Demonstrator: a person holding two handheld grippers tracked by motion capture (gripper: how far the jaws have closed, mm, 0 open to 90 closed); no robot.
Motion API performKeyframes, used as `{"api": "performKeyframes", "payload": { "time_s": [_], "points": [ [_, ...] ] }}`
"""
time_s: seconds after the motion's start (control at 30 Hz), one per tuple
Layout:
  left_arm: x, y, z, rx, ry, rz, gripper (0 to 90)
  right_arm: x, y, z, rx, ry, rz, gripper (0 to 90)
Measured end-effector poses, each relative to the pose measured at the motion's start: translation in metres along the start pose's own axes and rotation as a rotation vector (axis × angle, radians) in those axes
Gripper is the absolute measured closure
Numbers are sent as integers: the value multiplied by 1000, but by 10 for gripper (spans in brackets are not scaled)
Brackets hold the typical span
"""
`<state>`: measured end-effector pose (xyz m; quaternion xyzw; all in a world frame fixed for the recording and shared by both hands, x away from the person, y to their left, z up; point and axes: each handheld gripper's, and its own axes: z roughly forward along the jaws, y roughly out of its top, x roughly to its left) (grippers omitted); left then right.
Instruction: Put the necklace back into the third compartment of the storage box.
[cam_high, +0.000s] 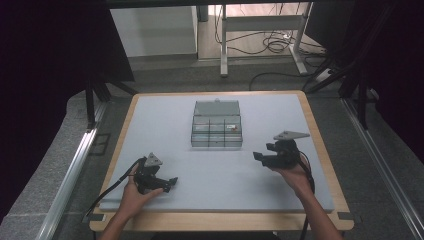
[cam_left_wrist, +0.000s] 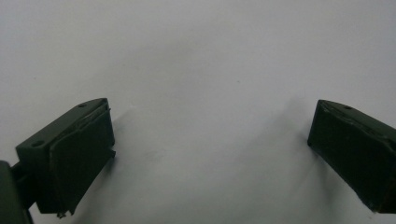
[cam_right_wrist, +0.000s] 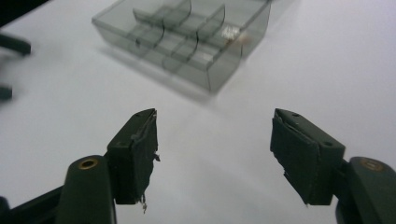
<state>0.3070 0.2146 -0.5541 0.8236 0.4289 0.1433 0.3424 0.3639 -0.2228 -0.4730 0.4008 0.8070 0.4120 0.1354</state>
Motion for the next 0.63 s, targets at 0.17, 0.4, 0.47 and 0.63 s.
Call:
{"api": "performKeyframes", "payload": {
  "time_s": [0.17,0.4,0.47,0.63],
  "points": [
    [0,0,0,0,-1,0,2,1,-32,-14,9,28,-9,304],
    [0,0,0,0,-1,0,2,0,-44,-12,36,11,-14,285],
    [0,0,0,0,-1,0,2,1,-45,-11,39,7,-13,280],
    [0,0,0,0,-2,-1,2,-2,-44,-18,-16,-18,-7,250]
  ]
}}
